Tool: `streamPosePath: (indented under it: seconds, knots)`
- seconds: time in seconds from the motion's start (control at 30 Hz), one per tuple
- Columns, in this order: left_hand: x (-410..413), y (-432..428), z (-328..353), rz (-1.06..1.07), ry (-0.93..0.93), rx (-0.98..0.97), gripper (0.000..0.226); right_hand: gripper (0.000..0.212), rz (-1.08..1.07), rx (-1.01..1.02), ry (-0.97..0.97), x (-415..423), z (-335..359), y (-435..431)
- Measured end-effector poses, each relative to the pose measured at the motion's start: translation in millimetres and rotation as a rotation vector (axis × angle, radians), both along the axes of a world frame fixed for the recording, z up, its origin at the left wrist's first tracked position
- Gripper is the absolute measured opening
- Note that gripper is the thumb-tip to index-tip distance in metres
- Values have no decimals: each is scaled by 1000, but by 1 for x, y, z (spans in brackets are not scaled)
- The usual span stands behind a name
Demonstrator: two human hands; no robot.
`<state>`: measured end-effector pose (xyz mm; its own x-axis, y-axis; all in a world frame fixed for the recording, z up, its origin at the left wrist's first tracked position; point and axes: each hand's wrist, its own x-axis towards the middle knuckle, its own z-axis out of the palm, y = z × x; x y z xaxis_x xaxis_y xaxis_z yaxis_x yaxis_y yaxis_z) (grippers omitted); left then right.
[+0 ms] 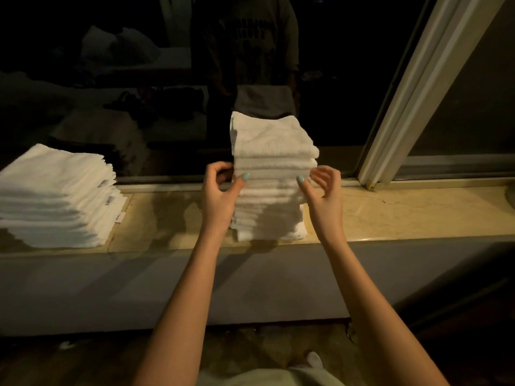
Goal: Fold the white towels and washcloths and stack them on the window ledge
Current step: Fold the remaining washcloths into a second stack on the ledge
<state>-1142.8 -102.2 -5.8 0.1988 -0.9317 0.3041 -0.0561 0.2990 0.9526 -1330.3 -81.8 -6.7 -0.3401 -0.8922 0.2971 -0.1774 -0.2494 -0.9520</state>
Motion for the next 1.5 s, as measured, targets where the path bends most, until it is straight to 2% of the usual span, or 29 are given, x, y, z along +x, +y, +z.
streamPosePath:
  seconds: [0.07, 0.17, 0.27, 0.37, 0.47, 0.63, 0.7, 0.83, 0.9, 1.0, 1.07, 1.17, 1.3, 1.43, 1.5]
  knots:
    - [-4, 0, 6, 36, -28, -83, 30, 34, -51, -66, 11, 2, 7, -1]
    - [-5, -5, 9, 73, -47, -104, 23, 38, -68, -52, -4, 2, 15, -8]
    - [-1, -12, 14, 42, 7, -106, 39, 49, -11, -91, 4, -4, 23, -13]
    - [4, -23, 23, -22, -119, -150, 49, 54, 82, -119, 142, -13, 29, -20]
    - [5, -37, 29, -28, -235, -199, 46, 39, 52, -67, 354, -16, 24, -24]
    - [10, -40, 29, -13, -260, -171, 39, 31, 0, -122, 377, -7, 16, -26]
    - [14, -32, 20, -3, -234, -121, 41, 33, 11, -114, 358, -6, 16, -29]
    - [11, -16, -3, 15, -148, 86, 44, 51, -27, -21, 183, -7, 0, -21]
    - [7, -14, -15, 34, -159, 142, 35, 43, -81, 66, 192, -8, -14, -15]
    - [6, -14, -24, 84, -107, 165, 27, 30, -35, 121, 127, -4, -25, -6]
    - [6, -13, -27, 82, -87, 166, 23, 28, -1, 120, 38, -1, -26, -3]
    - [5, -10, -22, 46, -67, 110, 18, 27, 25, 106, 5, -1, -21, -3]
    - [4, -9, -16, 36, -62, 101, 10, 9, 3, 127, -43, -2, -17, -9]
    - [11, -4, -26, -18, -43, 142, 9, 14, 5, 142, -57, -9, -17, -14]
    - [13, -4, -31, -19, -40, 160, 15, 13, 39, 147, -30, -11, -15, -15]
